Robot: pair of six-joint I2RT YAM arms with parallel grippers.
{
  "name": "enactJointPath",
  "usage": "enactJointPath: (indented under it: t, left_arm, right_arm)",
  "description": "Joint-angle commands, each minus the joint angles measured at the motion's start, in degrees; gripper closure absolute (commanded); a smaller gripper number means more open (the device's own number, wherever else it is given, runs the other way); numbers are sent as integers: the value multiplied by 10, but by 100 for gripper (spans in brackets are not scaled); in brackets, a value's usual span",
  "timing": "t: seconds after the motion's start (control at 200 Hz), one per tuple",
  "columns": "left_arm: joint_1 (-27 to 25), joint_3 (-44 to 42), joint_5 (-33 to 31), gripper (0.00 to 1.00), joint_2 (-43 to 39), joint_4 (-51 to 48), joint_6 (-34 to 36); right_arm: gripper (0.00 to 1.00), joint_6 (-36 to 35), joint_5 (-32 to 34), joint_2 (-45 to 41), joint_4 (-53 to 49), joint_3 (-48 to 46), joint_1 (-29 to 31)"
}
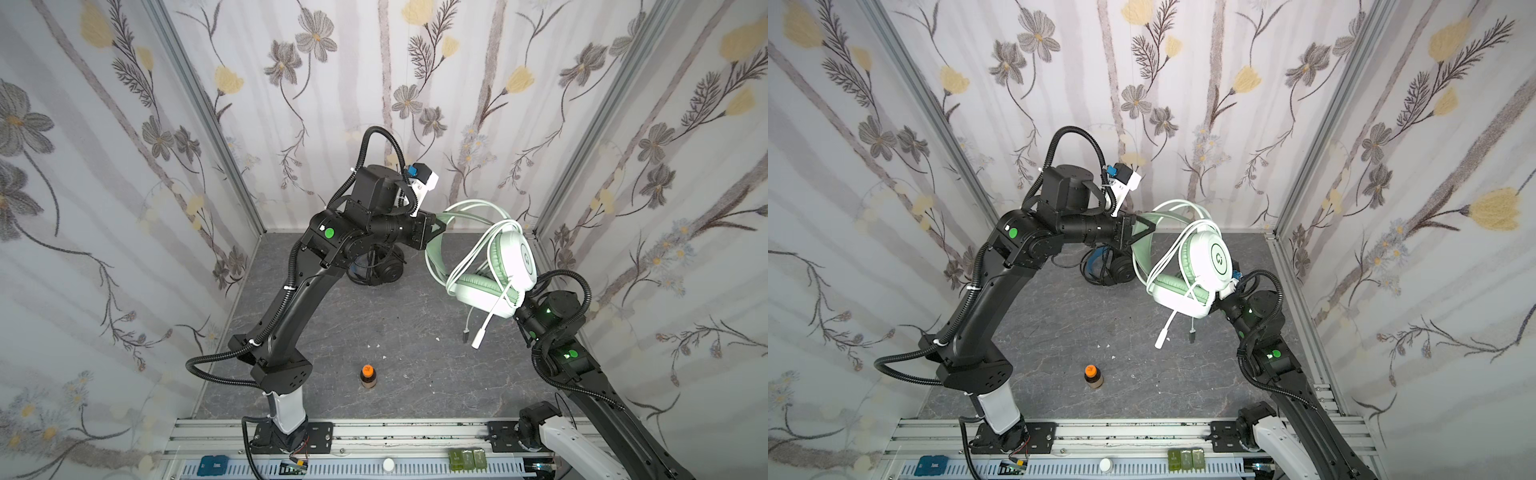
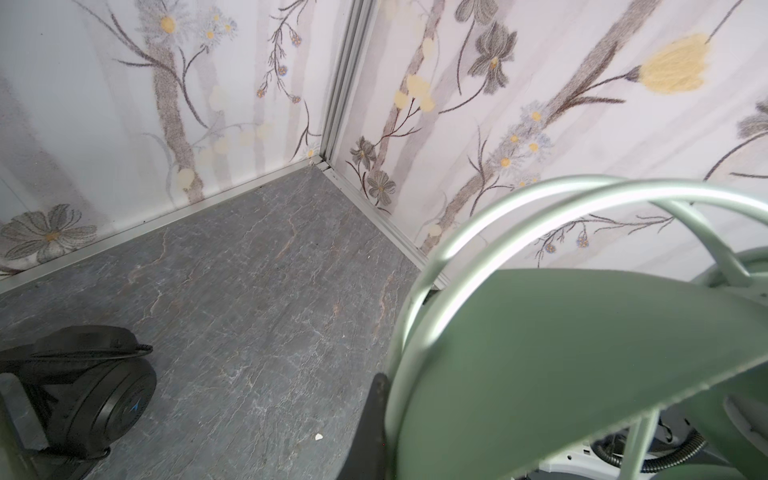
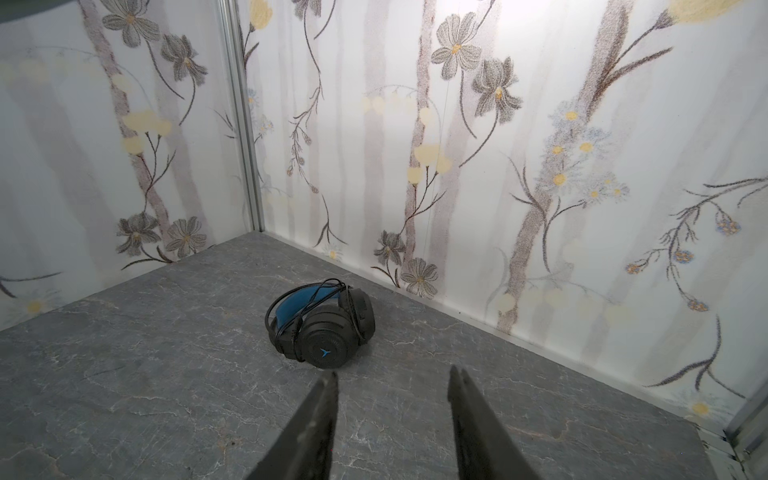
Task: Wrap the headphones
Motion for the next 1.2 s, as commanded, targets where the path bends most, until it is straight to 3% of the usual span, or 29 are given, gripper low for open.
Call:
enactJointPath:
  t: [0.0, 0.35, 1.194]
  left_arm:
    - [2, 15, 20, 100, 1, 57, -41]
    - [6, 16, 9, 100, 1, 85, -61]
    - [20, 11, 2, 100, -15, 141, -100]
  right_arm:
    - [50, 24, -32, 4, 53, -11, -1]
    - [44, 66, -66, -28, 79, -88, -8]
    - [48, 127, -63, -11, 100, -151, -7]
